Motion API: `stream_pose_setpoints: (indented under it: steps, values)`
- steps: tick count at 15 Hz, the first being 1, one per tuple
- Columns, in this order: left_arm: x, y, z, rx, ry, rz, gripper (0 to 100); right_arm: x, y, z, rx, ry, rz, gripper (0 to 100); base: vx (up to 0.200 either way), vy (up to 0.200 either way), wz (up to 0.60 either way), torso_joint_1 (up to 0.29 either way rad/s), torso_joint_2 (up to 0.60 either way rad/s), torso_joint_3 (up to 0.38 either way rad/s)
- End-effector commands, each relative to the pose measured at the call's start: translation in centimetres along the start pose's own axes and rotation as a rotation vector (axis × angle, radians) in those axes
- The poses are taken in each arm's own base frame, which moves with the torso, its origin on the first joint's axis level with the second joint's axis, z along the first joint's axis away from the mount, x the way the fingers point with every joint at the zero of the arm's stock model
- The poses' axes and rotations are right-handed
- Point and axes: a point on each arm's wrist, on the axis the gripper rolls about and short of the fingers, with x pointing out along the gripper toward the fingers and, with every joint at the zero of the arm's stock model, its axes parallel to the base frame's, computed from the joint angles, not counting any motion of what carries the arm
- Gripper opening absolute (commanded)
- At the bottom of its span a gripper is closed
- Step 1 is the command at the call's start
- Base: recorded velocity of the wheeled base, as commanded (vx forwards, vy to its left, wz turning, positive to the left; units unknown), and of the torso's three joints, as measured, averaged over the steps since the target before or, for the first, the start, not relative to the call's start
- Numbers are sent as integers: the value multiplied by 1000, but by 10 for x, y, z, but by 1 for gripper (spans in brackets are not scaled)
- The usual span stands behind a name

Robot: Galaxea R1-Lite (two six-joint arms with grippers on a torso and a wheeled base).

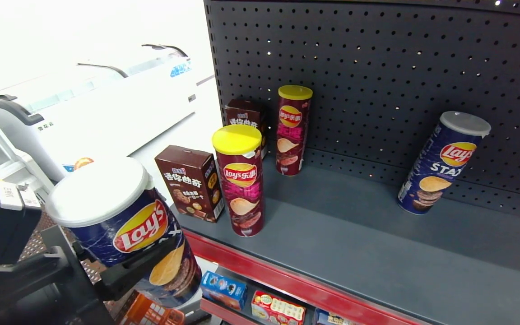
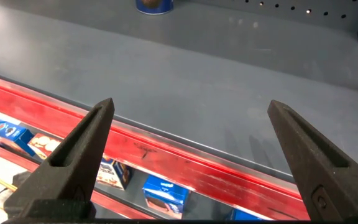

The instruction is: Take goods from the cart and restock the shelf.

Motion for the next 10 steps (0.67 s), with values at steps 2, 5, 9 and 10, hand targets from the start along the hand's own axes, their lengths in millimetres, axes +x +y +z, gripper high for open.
stream_pose_setpoints:
  steps: [2,5,9,10]
  values:
    - [1,-2,2,1,-9,-53,0,0,0,0,-4,0,3,100,0,0,0,0,0,0]
    - [4,-4,0,0,2,-104,0,0,0,0,-2,0,3,100,0,0,0,0,0,0]
    - [6,-7,-1,2,5,-197,0,0,0,0,-4,0,3,100,0,0,0,0,0,0]
    - [6,-7,-1,2,5,-206,0,0,0,0,-4,0,3,100,0,0,-600,2,7,-2]
